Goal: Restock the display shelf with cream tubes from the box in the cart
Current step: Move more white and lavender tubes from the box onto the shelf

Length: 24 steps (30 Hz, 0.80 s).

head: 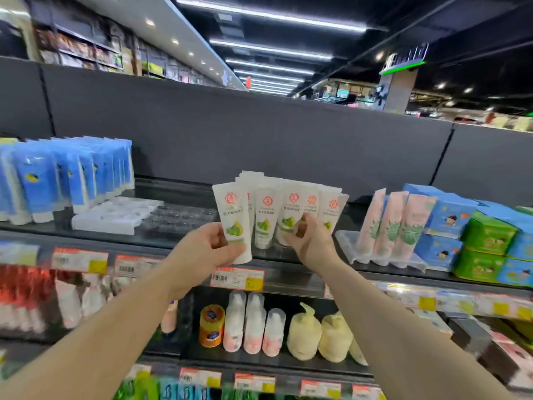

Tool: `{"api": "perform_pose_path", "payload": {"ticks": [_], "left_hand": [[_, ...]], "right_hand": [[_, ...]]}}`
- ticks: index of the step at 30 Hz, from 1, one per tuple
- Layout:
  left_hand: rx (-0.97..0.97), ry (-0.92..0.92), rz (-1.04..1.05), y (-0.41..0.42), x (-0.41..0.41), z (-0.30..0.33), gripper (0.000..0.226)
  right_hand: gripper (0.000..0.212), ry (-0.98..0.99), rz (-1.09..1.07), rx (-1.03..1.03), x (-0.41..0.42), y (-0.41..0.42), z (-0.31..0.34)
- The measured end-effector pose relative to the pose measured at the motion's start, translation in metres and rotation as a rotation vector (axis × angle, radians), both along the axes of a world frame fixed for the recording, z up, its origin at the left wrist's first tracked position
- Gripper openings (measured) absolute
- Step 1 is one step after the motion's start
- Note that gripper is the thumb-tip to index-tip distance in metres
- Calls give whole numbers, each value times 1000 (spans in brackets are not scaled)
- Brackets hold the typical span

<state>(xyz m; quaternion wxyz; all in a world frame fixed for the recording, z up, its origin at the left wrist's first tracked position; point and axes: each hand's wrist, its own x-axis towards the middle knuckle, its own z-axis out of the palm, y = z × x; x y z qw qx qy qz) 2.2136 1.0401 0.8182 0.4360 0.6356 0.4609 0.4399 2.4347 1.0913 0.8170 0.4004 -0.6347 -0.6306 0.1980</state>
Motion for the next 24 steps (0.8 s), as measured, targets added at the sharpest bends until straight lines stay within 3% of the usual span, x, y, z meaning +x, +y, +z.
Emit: {"api": "perform_pose_path", "payload": {"ticks": [12, 17, 24], "left_hand": [[-19, 40, -50, -14, 9, -3, 27], [-73, 35, -66, -13, 5, -9, 29], [-126, 31, -75, -9, 6, -19, 29]], "right_hand": [[20, -75, 6, -113, -1, 3, 7], [33, -250, -24, -78, 2, 1, -1], [38, -226, 14, -70, 4, 1, -2]]}}
